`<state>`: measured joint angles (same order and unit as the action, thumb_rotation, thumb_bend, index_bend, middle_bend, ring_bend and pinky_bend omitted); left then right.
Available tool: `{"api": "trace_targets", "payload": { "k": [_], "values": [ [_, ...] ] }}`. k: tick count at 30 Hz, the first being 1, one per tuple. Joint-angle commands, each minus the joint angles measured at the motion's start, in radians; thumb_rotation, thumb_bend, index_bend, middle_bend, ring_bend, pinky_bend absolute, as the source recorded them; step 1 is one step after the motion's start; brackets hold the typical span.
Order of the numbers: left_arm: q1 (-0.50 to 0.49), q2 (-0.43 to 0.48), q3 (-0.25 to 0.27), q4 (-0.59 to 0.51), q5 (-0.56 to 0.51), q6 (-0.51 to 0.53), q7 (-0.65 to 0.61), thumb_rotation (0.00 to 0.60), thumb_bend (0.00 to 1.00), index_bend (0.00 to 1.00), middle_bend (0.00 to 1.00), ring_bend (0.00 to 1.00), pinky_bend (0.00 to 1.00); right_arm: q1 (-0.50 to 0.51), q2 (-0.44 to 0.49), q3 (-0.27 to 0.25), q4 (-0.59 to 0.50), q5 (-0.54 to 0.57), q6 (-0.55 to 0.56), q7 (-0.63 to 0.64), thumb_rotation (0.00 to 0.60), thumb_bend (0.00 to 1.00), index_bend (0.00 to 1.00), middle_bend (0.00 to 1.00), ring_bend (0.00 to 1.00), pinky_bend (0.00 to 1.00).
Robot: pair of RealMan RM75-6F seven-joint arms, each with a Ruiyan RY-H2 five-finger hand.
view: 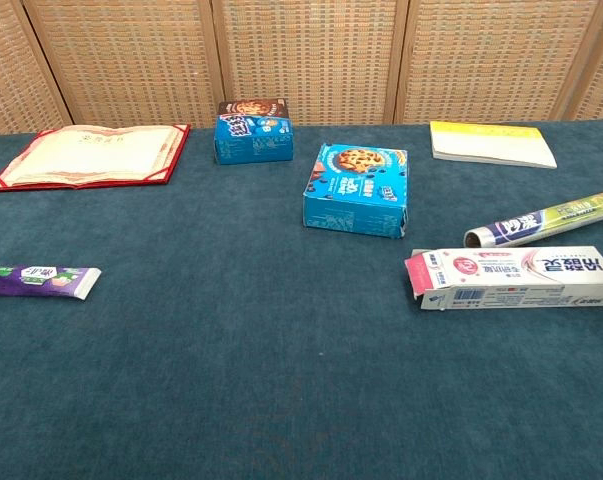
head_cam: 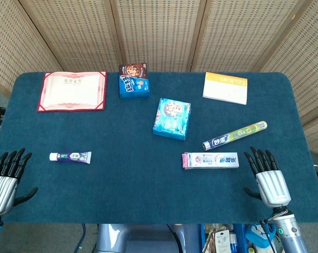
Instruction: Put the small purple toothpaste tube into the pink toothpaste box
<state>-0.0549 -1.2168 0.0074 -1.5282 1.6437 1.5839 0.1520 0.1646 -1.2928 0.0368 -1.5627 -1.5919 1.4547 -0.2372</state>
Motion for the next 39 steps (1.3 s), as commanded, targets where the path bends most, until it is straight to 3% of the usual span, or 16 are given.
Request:
{"api": "trace_targets", "payload": {
  "k": [1, 29, 39],
  "values": [
    [-0.001, -0.002, 0.001, 0.000, 0.001, -0.002, 0.003, 0.600, 0.20, 0.00, 0.00, 0.00, 0.00, 0.000, 0.001, 0.001, -0.001, 0.002, -0.002, 0.003, 0.600, 0.00, 0.00, 0.00, 0.00, 0.00],
    [-0.014, -0.002, -0.006, -0.019, -0.019, -0.033, 0.022, 0.600, 0.20, 0.00, 0.00, 0.00, 0.00, 0.006, 0.000, -0.018, -0.016, -0.007, -0.029, -0.020, 0.600, 0.00, 0.00, 0.00, 0.00, 0.00],
    [-0.081, 0.061, -0.062, -0.076, -0.105, -0.140, 0.049, 0.600, 0.20, 0.00, 0.00, 0.00, 0.00, 0.008, 0.000, -0.019, -0.014, -0.004, -0.035, -0.012, 0.600, 0.00, 0.00, 0.00, 0.00, 0.00]
  ]
}}
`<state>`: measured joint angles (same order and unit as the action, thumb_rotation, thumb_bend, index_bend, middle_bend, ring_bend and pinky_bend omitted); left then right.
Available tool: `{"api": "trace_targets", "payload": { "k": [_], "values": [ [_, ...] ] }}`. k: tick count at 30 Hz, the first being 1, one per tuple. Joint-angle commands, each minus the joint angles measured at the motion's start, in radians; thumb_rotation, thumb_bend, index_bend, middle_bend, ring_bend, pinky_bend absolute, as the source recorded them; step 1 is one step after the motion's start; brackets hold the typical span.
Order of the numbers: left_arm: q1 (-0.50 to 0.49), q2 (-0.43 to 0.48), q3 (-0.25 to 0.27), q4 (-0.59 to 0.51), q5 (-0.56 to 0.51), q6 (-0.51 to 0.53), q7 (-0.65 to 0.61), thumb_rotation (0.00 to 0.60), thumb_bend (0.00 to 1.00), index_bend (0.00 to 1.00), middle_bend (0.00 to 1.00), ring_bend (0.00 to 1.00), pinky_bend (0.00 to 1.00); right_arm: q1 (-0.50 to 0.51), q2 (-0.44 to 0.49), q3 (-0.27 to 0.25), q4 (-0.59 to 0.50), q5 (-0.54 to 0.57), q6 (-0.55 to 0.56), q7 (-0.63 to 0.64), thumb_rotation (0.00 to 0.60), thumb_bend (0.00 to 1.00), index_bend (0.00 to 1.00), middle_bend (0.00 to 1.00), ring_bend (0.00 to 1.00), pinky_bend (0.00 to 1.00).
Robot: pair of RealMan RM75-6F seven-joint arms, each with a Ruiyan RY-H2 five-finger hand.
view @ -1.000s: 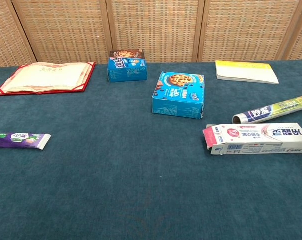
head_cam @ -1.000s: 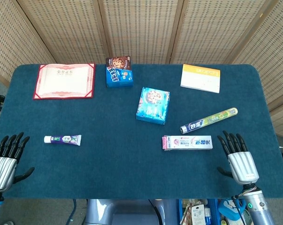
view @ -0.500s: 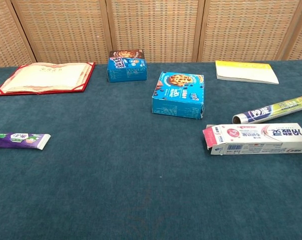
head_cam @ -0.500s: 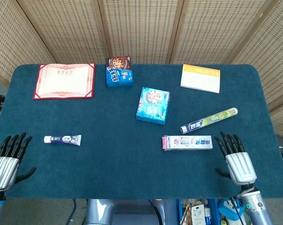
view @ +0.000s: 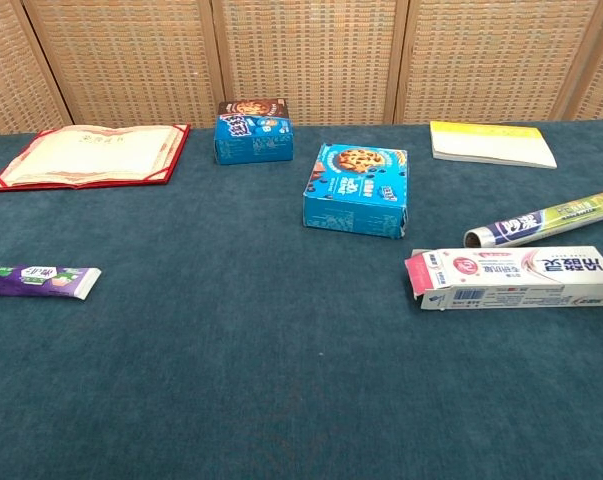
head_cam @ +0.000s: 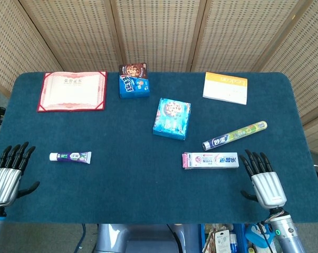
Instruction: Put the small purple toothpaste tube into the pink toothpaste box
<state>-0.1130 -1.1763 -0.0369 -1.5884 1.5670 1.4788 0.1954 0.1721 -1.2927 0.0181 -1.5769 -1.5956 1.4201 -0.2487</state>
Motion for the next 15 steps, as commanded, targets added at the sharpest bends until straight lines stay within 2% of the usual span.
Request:
{"api": "trace_targets", "payload": {
  "k": [1, 9, 15],
  "values": [
    [-0.035, 0.029, -0.027, -0.021, -0.045, -0.058, 0.008, 0.600, 0.20, 0.00, 0.00, 0.00, 0.00, 0.000, 0.000, -0.001, -0.001, -0.001, -0.001, 0.000, 0.600, 0.00, 0.00, 0.00, 0.00, 0.00],
    [-0.115, 0.038, -0.081, 0.013, -0.185, -0.209, 0.038, 0.600, 0.20, 0.00, 0.00, 0.00, 0.00, 0.000, 0.004, -0.002, -0.008, 0.009, -0.009, -0.003, 0.600, 0.00, 0.00, 0.00, 0.00, 0.00],
    [-0.180, 0.011, -0.110, 0.097, -0.325, -0.362, 0.044, 0.600, 0.21, 0.08, 0.00, 0.00, 0.06, 0.003, 0.001, -0.004, -0.009, 0.012, -0.019, -0.012, 0.600, 0.00, 0.00, 0.00, 0.00, 0.00]
  ]
}}
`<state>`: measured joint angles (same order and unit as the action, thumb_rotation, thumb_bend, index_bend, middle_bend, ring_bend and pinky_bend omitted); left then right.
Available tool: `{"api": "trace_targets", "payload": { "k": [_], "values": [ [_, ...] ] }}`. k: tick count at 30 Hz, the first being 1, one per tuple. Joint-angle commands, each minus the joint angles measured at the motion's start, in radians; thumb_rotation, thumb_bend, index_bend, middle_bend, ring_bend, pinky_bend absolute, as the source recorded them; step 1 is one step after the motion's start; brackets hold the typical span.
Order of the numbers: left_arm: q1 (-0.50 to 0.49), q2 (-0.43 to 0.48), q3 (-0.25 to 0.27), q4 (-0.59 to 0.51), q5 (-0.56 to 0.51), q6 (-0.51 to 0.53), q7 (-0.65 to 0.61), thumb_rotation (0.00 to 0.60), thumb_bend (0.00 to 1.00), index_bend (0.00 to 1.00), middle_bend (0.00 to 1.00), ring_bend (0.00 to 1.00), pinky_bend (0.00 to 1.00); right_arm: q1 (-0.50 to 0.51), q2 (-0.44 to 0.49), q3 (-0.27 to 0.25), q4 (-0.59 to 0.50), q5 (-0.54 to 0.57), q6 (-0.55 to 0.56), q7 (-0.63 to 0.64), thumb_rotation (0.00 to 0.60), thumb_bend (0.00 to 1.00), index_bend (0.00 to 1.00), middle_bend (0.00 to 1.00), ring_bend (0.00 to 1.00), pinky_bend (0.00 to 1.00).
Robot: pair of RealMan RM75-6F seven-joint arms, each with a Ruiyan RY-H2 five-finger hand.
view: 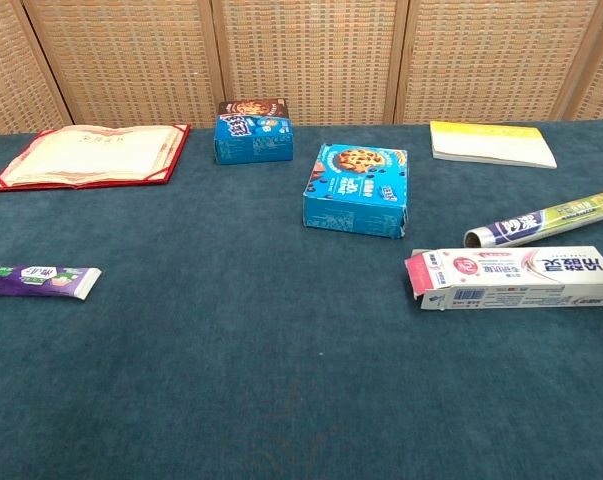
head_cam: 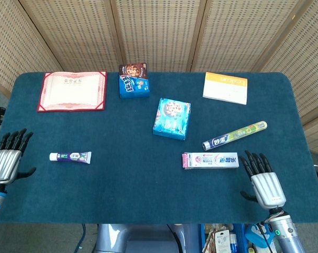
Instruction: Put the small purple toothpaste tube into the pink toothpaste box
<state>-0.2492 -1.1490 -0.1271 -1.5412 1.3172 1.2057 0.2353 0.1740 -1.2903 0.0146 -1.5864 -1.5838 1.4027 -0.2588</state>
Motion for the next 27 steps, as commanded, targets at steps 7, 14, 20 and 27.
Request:
{"api": "trace_targets", "payload": {
  "k": [7, 14, 20, 27],
  "values": [
    [-0.104, -0.046, -0.027, 0.121, -0.154, -0.191, 0.034, 0.600, 0.21, 0.16, 0.07, 0.04, 0.13, 0.002, -0.004, 0.000, 0.000, 0.000, -0.002, -0.007, 0.600, 0.00, 0.00, 0.00, 0.00, 0.00],
    [-0.147, -0.077, -0.028, 0.152, -0.195, -0.241, 0.049, 0.600, 0.21, 0.22, 0.10, 0.06, 0.13, 0.001, -0.005, 0.000, 0.001, 0.002, -0.003, -0.006, 0.600, 0.00, 0.00, 0.00, 0.00, 0.00],
    [-0.181, -0.088, -0.015, 0.153, -0.200, -0.284, 0.058, 0.600, 0.21, 0.23, 0.12, 0.08, 0.15, 0.001, -0.003, 0.001, 0.000, 0.005, -0.001, -0.003, 0.600, 0.00, 0.00, 0.00, 0.00, 0.00],
    [-0.194, -0.108, 0.001, 0.159, -0.203, -0.284, 0.075, 0.600, 0.21, 0.27, 0.15, 0.10, 0.17, 0.000, 0.001, 0.003, -0.002, 0.008, 0.001, 0.005, 0.600, 0.00, 0.00, 0.00, 0.00, 0.00]
  ]
}}
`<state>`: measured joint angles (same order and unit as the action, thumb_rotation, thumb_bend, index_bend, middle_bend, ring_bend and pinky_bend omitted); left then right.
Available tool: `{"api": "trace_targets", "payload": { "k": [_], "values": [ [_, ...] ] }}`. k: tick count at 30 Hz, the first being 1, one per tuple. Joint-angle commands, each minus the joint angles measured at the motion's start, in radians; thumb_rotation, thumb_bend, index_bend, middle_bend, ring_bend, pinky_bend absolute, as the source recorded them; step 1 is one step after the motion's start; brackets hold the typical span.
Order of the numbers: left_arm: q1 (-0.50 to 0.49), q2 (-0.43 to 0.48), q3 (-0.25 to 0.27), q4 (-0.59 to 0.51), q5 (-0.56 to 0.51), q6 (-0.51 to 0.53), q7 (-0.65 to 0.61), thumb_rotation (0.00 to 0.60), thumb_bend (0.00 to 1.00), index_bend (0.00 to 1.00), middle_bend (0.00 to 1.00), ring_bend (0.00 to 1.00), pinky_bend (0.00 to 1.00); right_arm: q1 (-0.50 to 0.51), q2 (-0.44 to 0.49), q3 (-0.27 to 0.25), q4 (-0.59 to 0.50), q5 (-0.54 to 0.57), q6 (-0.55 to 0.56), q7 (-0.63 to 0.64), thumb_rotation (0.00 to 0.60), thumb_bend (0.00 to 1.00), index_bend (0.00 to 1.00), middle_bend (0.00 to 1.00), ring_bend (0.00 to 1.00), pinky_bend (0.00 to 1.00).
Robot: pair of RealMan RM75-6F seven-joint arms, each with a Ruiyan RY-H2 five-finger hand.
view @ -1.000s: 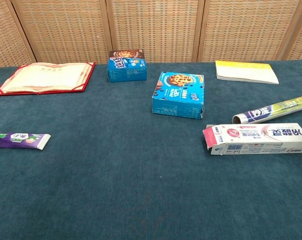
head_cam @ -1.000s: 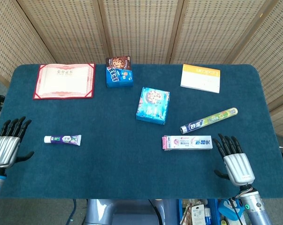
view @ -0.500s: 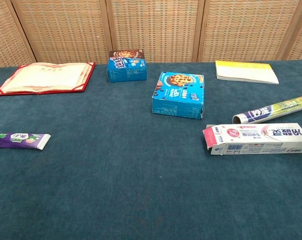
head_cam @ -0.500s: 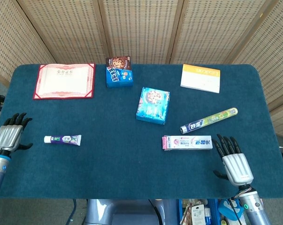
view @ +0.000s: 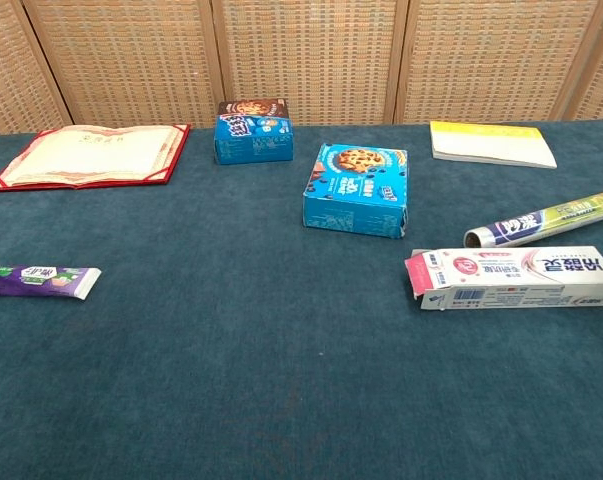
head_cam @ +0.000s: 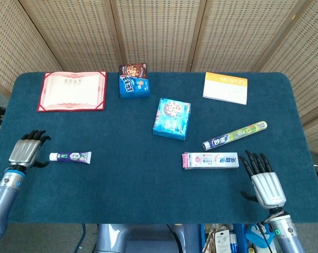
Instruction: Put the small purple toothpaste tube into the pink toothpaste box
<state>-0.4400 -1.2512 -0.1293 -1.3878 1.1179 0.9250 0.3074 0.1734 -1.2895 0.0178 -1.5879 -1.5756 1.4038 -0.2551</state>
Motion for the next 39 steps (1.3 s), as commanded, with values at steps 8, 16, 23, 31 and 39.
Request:
{"api": "trace_targets", "payload": {
  "k": [8, 16, 23, 31, 39],
  "values": [
    [-0.023, -0.045, 0.018, 0.042, -0.013, -0.017, 0.015, 0.600, 0.21, 0.34, 0.20, 0.15, 0.19, -0.001, 0.003, 0.000, -0.005, 0.000, 0.001, 0.000, 0.600, 0.00, 0.00, 0.00, 0.00, 0.00],
    [-0.047, -0.086, 0.027, 0.080, -0.045, -0.030, 0.059, 0.600, 0.21, 0.36, 0.22, 0.16, 0.19, -0.001, 0.001, 0.000, -0.004, 0.003, -0.002, -0.001, 0.600, 0.00, 0.00, 0.00, 0.00, 0.00],
    [-0.068, -0.119, 0.028, 0.099, -0.071, -0.039, 0.087, 0.600, 0.21, 0.36, 0.22, 0.16, 0.19, 0.000, 0.002, 0.002, -0.004, 0.007, -0.002, 0.001, 0.600, 0.00, 0.00, 0.00, 0.00, 0.00],
    [-0.083, -0.136, 0.032, 0.095, -0.090, -0.043, 0.103, 0.600, 0.21, 0.36, 0.22, 0.16, 0.19, -0.001, 0.005, 0.004, -0.004, 0.009, 0.000, 0.006, 0.600, 0.00, 0.00, 0.00, 0.00, 0.00],
    [-0.091, -0.143, 0.040, 0.093, -0.108, -0.047, 0.122, 0.600, 0.21, 0.37, 0.22, 0.16, 0.19, -0.003, 0.007, 0.007, -0.004, 0.015, 0.002, 0.012, 0.600, 0.00, 0.00, 0.00, 0.00, 0.00]
  ]
}}
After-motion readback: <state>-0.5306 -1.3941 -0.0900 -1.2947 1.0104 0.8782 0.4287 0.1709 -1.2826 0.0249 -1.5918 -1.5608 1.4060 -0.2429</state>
